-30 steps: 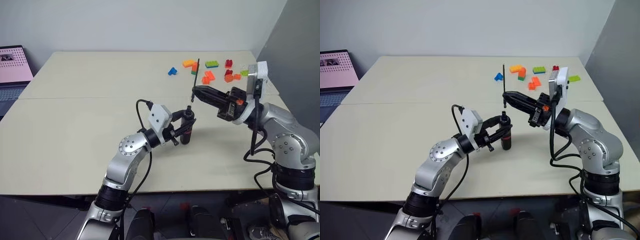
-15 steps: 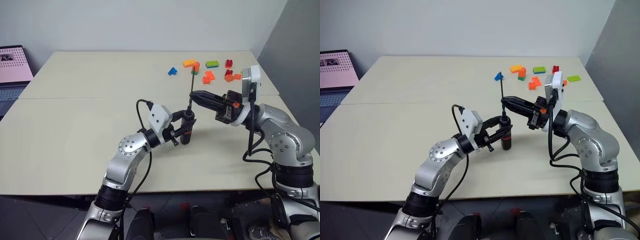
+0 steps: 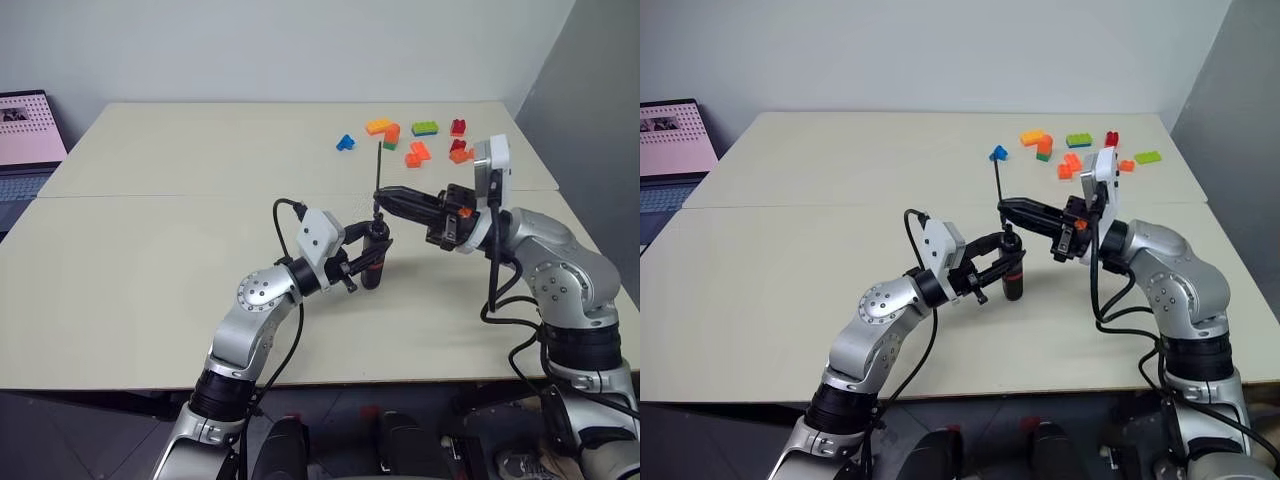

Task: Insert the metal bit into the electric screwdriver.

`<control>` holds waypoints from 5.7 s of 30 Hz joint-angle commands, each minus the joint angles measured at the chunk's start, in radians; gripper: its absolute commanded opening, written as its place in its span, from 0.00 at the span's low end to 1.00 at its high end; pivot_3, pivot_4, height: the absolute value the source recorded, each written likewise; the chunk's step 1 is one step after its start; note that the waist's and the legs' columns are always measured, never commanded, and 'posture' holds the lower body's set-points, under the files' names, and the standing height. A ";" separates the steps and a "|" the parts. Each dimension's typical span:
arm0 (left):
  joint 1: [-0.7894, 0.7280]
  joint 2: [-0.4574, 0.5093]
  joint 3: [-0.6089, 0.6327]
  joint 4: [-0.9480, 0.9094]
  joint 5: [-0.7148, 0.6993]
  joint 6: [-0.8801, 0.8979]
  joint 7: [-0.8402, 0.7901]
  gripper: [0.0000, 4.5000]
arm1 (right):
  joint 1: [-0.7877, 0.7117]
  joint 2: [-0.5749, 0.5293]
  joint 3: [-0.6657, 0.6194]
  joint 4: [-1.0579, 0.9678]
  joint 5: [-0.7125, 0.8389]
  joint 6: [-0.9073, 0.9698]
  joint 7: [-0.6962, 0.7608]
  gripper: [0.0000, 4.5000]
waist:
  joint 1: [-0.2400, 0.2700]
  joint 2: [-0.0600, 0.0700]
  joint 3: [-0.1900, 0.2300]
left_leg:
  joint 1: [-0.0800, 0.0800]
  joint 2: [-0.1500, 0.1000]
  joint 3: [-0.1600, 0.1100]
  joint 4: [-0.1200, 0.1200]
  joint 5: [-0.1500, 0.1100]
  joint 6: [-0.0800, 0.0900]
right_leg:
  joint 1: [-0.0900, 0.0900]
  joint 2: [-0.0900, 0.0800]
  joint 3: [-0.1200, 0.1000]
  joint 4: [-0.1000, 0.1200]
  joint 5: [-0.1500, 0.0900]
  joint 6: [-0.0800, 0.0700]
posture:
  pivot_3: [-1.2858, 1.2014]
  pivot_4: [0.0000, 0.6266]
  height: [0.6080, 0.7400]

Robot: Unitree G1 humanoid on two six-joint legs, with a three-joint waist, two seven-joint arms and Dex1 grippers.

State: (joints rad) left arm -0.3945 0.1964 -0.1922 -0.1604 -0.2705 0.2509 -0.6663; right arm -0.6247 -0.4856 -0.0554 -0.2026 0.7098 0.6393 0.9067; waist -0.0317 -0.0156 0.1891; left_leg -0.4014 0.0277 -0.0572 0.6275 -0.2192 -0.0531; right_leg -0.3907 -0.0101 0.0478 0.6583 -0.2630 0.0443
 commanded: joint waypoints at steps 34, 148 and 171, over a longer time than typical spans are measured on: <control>-0.025 0.023 -0.010 0.003 -0.009 0.000 -0.051 0.36 | -0.095 -0.038 0.016 0.080 -0.032 -0.106 0.158 0.00 | 0.000 0.000 0.000 | 0.000 0.000 0.000 0.000 0.000 0.000 | 0.000 0.000 0.000 -0.001 0.000 0.000 | 0.52 0.24 1.00; -0.027 0.023 -0.013 0.004 -0.009 -0.005 -0.062 0.36 | -0.088 -0.099 0.023 0.048 -0.034 -0.071 0.162 0.00 | 0.000 0.000 0.000 | 0.000 0.000 0.000 -0.001 0.000 0.000 | 0.000 0.000 0.000 -0.001 0.000 0.000 | 0.52 0.24 1.00; -0.031 0.019 -0.014 0.012 -0.008 -0.006 -0.066 0.36 | -0.034 -0.115 0.025 -0.001 -0.087 -0.090 0.110 0.00 | 0.000 0.000 0.000 | 0.000 0.000 0.000 -0.001 0.000 0.000 | 0.000 0.000 0.000 -0.002 0.000 0.000 | 0.52 0.24 1.00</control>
State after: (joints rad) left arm -0.4240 0.2190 -0.1919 -0.1375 -0.2745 0.2497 -0.7265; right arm -0.6512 -0.5894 -0.0151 -0.1845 0.6274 0.5712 1.0203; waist -0.0315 -0.0158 0.1892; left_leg -0.4013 0.0279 -0.0572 0.6264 -0.2193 -0.0531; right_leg -0.3905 -0.0101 0.0475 0.6567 -0.2633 0.0442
